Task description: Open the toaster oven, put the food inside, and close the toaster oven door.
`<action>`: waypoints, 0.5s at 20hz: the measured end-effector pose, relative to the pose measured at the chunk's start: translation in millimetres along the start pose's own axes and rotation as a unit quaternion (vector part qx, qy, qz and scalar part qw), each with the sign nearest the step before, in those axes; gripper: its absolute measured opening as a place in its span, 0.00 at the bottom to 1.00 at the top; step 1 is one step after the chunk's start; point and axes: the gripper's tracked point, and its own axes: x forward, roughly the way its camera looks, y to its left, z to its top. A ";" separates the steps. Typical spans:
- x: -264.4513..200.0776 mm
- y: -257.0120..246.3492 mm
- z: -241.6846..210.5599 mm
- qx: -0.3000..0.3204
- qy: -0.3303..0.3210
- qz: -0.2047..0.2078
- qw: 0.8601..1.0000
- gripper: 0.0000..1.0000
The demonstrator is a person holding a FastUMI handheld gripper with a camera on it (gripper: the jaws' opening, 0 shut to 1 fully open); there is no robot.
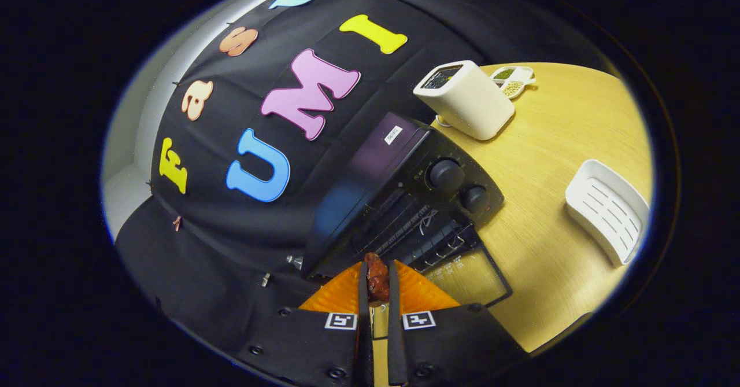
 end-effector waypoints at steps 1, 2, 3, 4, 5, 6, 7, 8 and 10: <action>12.4 -0.3 -0.7 0.001 -0.006 0.001 1.000 0.14; 24.3 0.2 -2.3 0.003 -0.011 0.001 1.000 0.14; 33.0 1.2 -3.3 0.007 -0.017 0.004 1.000 0.14; 42.6 3.7 -4.3 0.011 -0.024 0.009 1.000 0.14; 52.6 4.7 -7.3 0.014 -0.031 0.014 0.999 0.14; 61.9 4.2 -9.8 0.013 -0.036 0.017 0.999 0.14; 71.0 1.1 -12.5 0.011 -0.043 0.016 0.999 0.14; 78.6 -2.6 -15.8 0.010 -0.049 0.014 0.999 0.14; 91.4 -10.7 -22.9 0.003 -0.062 0.007 0.998 0.14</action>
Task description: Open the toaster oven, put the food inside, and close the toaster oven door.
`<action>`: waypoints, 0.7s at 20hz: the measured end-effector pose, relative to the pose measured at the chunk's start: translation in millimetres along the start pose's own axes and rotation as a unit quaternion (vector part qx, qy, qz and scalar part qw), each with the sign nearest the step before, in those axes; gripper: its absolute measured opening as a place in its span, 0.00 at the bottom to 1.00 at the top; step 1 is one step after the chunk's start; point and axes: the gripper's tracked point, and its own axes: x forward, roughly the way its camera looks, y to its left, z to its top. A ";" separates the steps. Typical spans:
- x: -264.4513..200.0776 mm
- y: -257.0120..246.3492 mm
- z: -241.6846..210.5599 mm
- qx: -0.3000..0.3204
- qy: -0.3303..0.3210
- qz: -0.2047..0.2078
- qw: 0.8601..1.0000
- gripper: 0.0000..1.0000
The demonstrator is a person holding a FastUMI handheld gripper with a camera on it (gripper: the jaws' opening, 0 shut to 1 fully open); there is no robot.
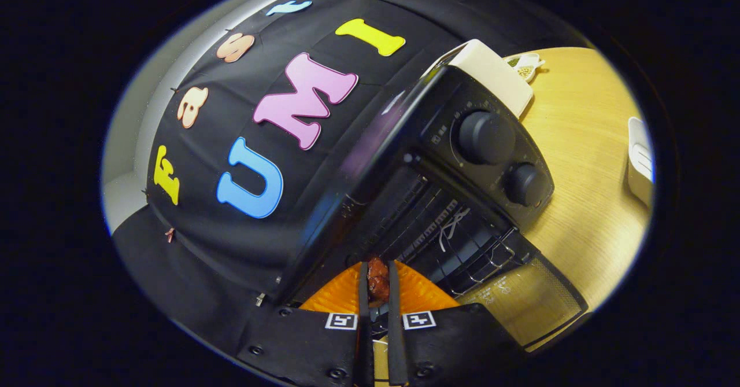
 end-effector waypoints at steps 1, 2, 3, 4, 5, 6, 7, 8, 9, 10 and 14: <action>3.0 -3.6 -2.3 -0.012 -0.007 -0.004 1.000 0.14; 5.0 -4.8 -3.3 -0.022 -0.017 -0.006 1.000 0.14; 7.6 -4.7 -3.1 -0.028 -0.025 -0.007 0.999 0.14; 10.7 -6.0 -5.0 -0.032 -0.028 -0.009 0.999 0.14; 13.2 -6.1 -6.6 -0.032 -0.028 -0.009 0.999 0.14; 15.8 -5.9 -8.4 -0.036 -0.026 -0.010 0.999 0.14; 16.3 -4.4 -10.2 -0.046 -0.026 -0.011 0.999 0.15; 16.5 -4.1 -9.8 -0.062 -0.025 -0.011 0.998 0.17; 13.9 -4.4 -8.7 -0.082 -0.025 -0.016 0.996 0.19; 11.7 -6.0 -7.8 -0.103 -0.027 -0.023 0.994 0.31; -1.2 -10.3 -2.2 -0.176 -0.022 -0.038 0.983 0.97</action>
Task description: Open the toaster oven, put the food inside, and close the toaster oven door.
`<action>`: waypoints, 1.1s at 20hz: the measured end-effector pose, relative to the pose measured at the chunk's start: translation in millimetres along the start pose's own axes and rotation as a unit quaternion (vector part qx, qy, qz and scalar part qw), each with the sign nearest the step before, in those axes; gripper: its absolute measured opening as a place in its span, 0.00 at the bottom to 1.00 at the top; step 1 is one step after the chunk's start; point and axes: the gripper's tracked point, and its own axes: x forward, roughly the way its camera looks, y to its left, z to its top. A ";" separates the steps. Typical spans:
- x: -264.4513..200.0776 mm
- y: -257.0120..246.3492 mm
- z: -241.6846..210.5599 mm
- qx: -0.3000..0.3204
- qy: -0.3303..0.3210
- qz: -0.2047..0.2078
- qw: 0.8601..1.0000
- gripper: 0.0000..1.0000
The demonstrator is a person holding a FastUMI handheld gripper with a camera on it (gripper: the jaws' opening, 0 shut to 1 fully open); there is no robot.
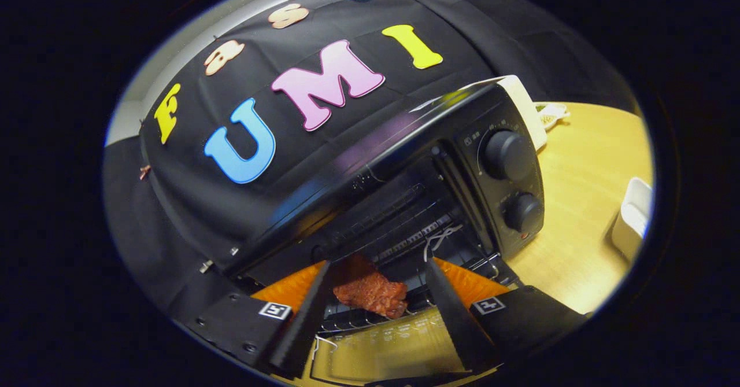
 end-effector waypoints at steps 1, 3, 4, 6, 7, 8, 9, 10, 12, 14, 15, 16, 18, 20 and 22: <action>-5.7 -1.7 -1.2 -0.015 0.006 -0.003 1.000 0.98; -21.8 3.2 -5.4 -0.037 0.027 -0.003 0.999 0.97; -30.0 5.6 -7.5 -0.055 0.038 -0.004 0.998 0.97; -46.6 15.2 -9.5 -0.098 0.070 0.001 0.993 0.98; -54.1 19.4 -5.7 -0.120 0.077 0.000 0.990 0.98; -60.9 24.2 1.2 -0.145 0.079 -0.005 0.986 0.98; -66.6 27.3 5.7 -0.163 0.082 -0.006 0.983 0.98; -74.7 33.1 7.3 -0.182 0.087 -0.005 0.979 0.98; -88.3 38.5 5.6 -0.214 0.106 -0.003 0.971 0.98; -102.8 40.1 -0.7 -0.241 0.126 -0.008 0.962 0.98; -109.8 39.7 -5.5 -0.258 0.135 -0.010 0.956 0.98; -115.7 36.4 -12.0 -0.273 0.145 -0.015 0.951 0.98; -125.8 31.4 -33.0 -0.290 0.176 -0.019 0.941 0.98; -135.7 29.1 -57.9 -0.301 0.207 -0.013 0.931 0.98; -140.6 21.8 -79.0 -0.319 0.228 -0.016 0.920 0.99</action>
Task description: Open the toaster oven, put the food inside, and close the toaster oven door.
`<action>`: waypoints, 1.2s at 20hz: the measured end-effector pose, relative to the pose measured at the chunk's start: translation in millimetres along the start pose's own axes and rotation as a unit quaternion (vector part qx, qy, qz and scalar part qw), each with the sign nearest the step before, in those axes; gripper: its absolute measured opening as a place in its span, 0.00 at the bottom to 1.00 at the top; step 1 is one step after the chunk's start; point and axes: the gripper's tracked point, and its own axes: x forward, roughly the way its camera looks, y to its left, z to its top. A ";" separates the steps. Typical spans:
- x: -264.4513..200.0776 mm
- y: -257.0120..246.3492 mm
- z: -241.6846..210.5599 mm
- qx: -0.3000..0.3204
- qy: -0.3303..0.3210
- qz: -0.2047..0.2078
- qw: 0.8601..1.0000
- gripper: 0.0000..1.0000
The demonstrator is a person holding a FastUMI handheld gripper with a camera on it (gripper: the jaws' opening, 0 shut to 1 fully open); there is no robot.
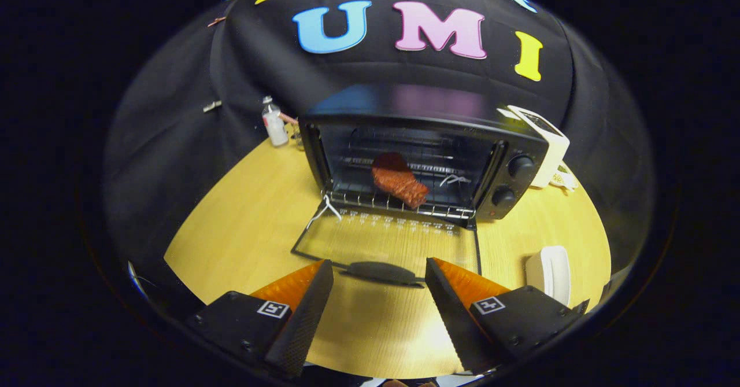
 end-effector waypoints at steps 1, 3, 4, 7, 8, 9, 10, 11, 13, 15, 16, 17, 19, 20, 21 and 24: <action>4.7 1.1 -8.3 -0.002 0.011 -0.002 1.000 0.99; 14.3 4.2 -29.5 0.014 0.052 -0.003 0.999 0.99; 19.5 3.6 -39.7 0.027 0.067 -0.005 0.997 0.99; 38.5 -6.9 -58.6 0.034 0.098 -0.028 0.994 0.99; 44.5 -8.0 -62.6 0.027 0.105 -0.032 0.994 0.99; 51.3 -10.5 -65.5 0.017 0.108 -0.038 0.993 0.99; 53.1 -14.8 -68.9 0.009 0.118 -0.050 0.992 0.99; 53.9 -15.3 -63.4 0.010 0.110 -0.058 0.992 0.99; 57.1 -12.6 -62.7 0.011 0.108 -0.060 0.992 0.95; 57.5 -13.6 -61.8 0.014 0.112 -0.066 0.991 0.98; 57.2 -13.2 -60.6 0.022 0.112 -0.067 0.991 0.98; 57.5 -11.9 -60.2 0.033 0.112 -0.066 0.991 0.98; 58.8 -12.3 -54.4 0.048 0.101 -0.065 0.992 0.98; 60.0 -13.3 -52.9 0.055 0.099 -0.065 0.991 0.97; 60.1 -13.0 -52.4 0.065 0.100 -0.067 0.991 0.97; 61.9 -12.7 -49.6 0.077 0.096 -0.073 0.990 0.97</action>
